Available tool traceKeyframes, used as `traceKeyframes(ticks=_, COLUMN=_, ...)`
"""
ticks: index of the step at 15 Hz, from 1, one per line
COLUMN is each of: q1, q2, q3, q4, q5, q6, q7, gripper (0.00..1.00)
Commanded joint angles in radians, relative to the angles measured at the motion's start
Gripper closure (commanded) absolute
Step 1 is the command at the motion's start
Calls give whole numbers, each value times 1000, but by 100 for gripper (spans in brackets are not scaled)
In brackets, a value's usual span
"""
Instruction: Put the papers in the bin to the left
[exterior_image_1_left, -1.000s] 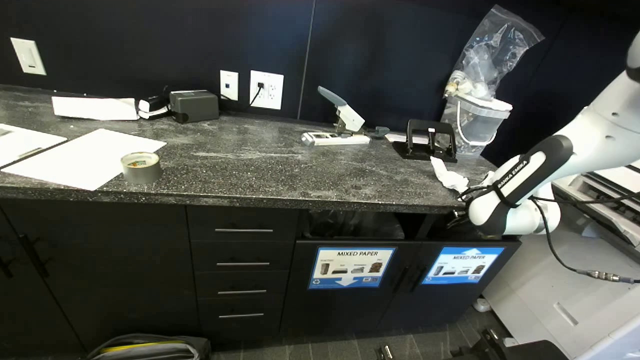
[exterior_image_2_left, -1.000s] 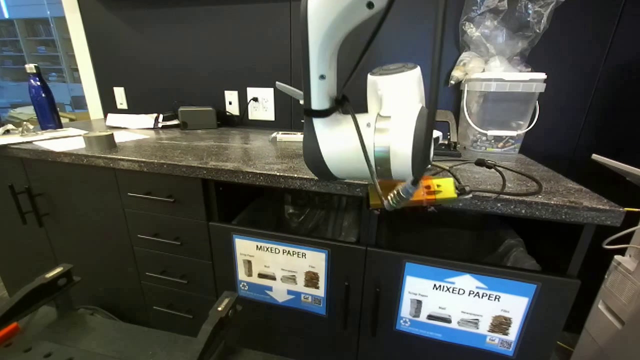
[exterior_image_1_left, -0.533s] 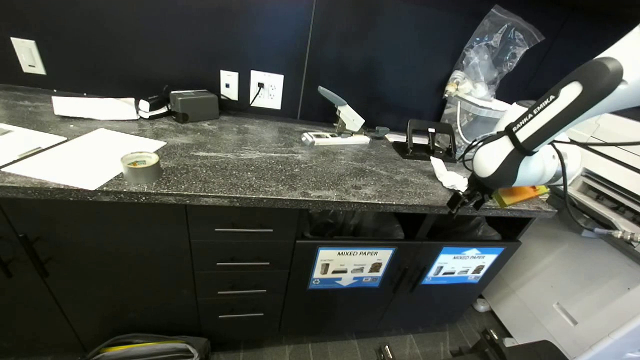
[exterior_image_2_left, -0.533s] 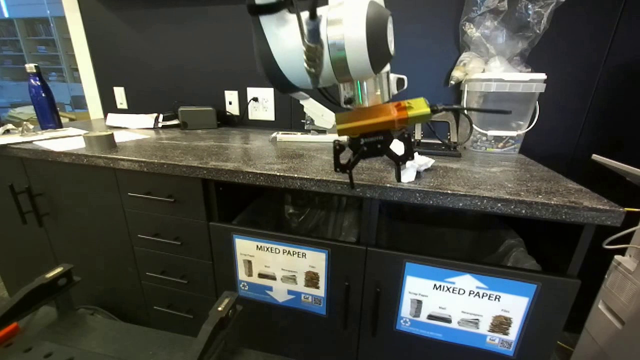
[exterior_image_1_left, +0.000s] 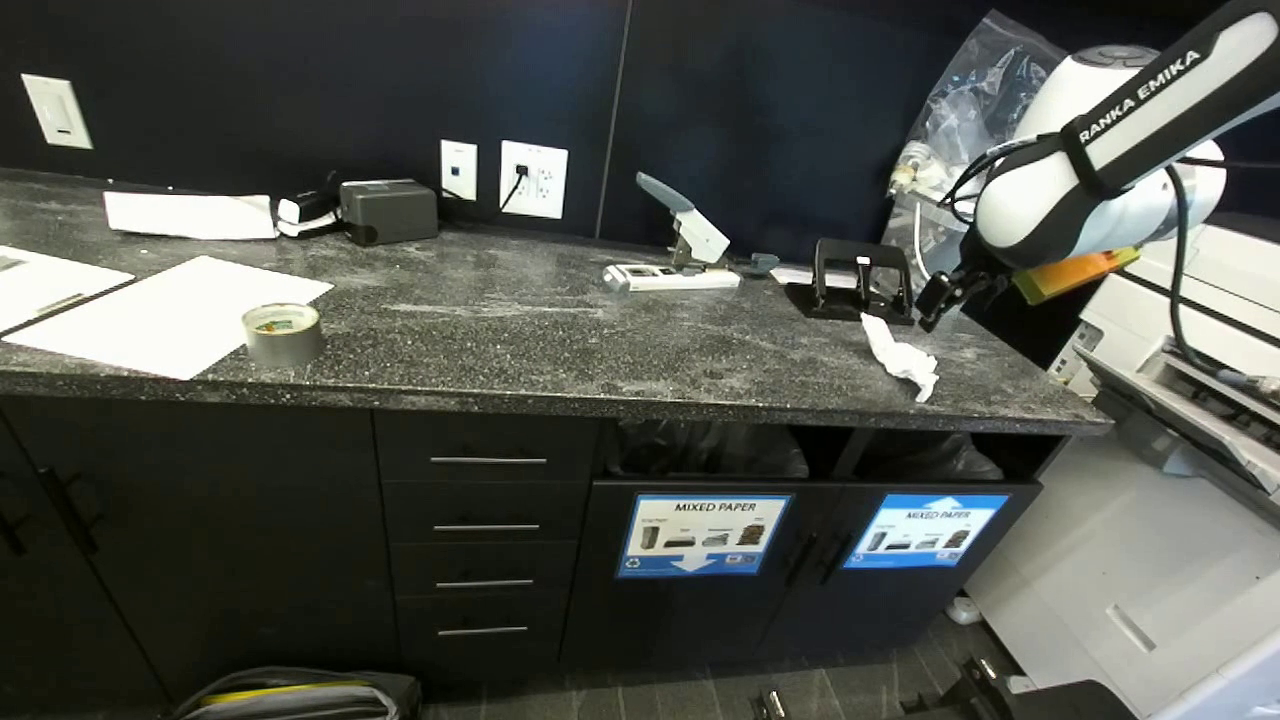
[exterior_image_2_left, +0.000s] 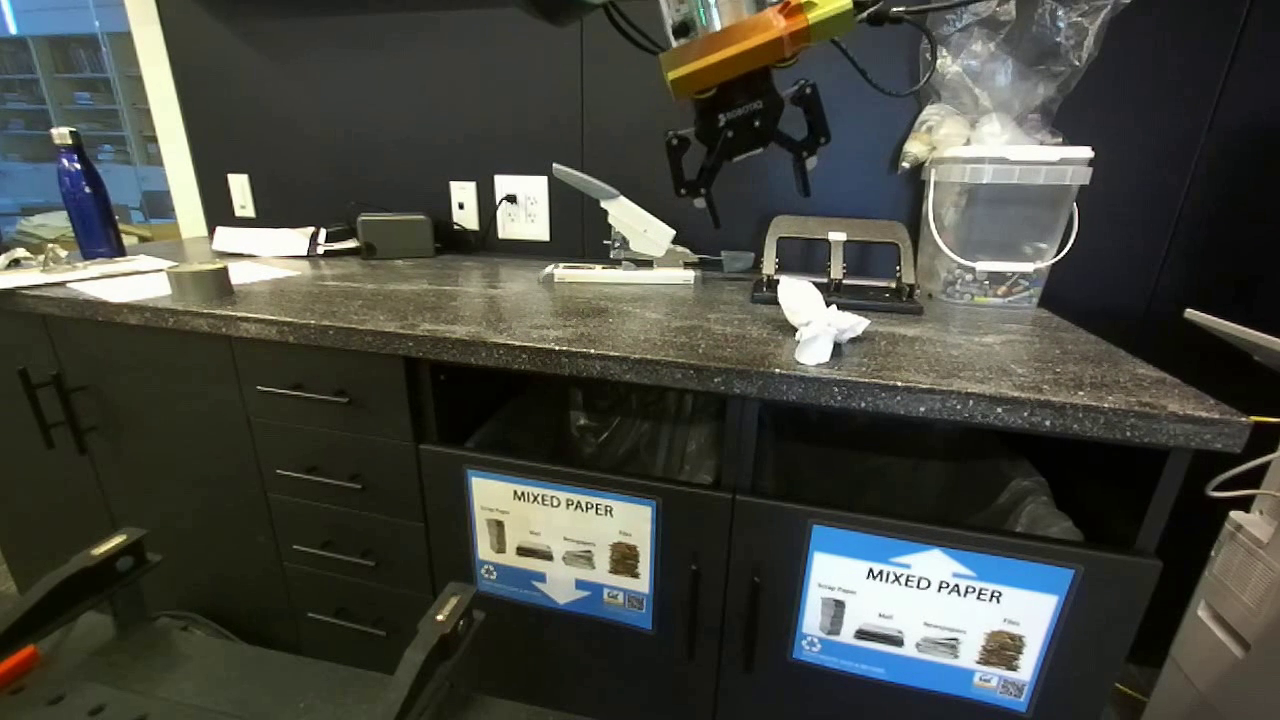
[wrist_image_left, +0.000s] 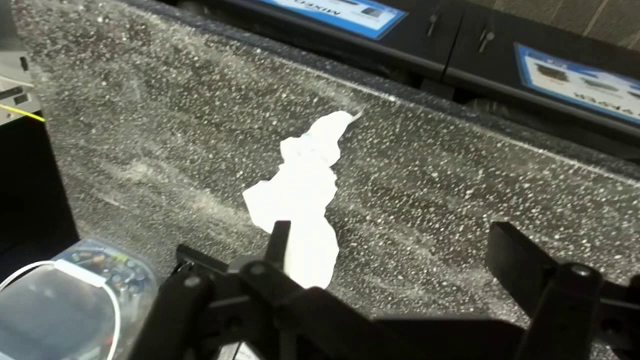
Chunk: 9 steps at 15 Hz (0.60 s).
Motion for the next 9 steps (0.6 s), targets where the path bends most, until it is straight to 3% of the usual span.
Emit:
traceKeyframes(ticks=1, q1=25, q2=84, q3=-38, q4=131, q5=6, q6=-21, q7=22, gripper=0)
traceKeyframes(ticks=5, q1=-8, q2=220, q3=-8, q4=294, q5=168, q6=-73, q7=-76, gripper=0)
traceKeyframes(ticks=7, q1=-56, q2=294, q3=47, q4=392, q5=308, q6=-148, q7=-190, gripper=0)
traceKeyframes(ticks=9, q1=-83, q2=374, q3=69, q4=505, q5=375, q6=-233, q7=-243, gripper=0)
